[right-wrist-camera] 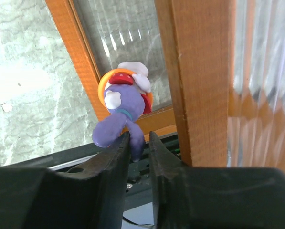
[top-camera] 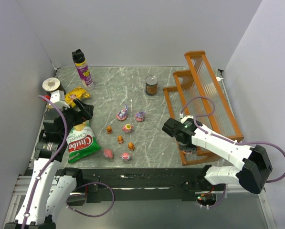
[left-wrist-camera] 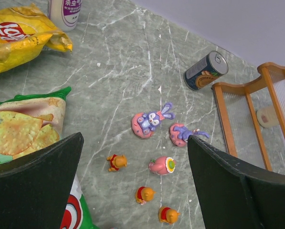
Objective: Place and organize the plastic toys onto the shelf
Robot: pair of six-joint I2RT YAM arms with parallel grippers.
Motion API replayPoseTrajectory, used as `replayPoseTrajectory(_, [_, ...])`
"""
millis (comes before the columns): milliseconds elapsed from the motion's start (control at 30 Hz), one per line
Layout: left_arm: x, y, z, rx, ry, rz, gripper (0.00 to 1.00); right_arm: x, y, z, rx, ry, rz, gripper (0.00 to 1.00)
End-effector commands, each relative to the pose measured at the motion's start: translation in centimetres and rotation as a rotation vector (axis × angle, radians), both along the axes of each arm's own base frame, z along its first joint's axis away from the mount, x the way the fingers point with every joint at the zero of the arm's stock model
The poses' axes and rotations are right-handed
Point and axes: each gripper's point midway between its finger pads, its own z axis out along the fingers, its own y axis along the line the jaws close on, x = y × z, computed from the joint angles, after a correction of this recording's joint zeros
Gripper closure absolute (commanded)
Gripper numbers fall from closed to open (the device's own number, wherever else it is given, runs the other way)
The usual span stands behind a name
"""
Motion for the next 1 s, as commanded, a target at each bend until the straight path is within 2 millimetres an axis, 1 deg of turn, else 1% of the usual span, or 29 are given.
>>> replayPoseTrajectory(0, [0.0,-0.2,1.4,-0.016,-0.036,-0.005,0.04,0.2,-1.5,0.9,-0.05,-0.053,-0.048,0.68])
replayPoseTrajectory(200, [0.0,-0.2,1.4,-0.018,-0.036,-0.005,0.04,0.4,-1.7,1.8,-0.059,-0.079,-0.067,0.66])
replayPoseTrajectory(300, [0.0,-0.2,1.4,-0.014,-0.036,-0.005,0.04,0.6,-1.6,2.2,-0.059,-0.097,-0.072,0.7])
replayPoseTrajectory(333, [0.0,-0.2,1.4,-0.014,-0.036,-0.002,0.04,0.5,-1.6,2.2,-0.065,-0.096,-0.074,0.73])
replayPoseTrajectory(367, [0.0,-0.2,1.4,-0.014,-0.036,-0.002,0.04,0.5,-1.5,2.3,-0.065,-0.103,-0.079,0.73])
replayPoseTrajectory(667, [0.0,-0.3,1.3,-0.01,-0.033,-0.006,0.04,-0.2,-1.7,2.2,-0.128,-0.111,-0.124,0.75])
replayPoseTrajectory(967, [0.0,-0.4,1.4,-0.01,-0.035,-0.009,0.04,-0.7,-2.8,2.8,-0.196,-0.123,-0.158,0.75])
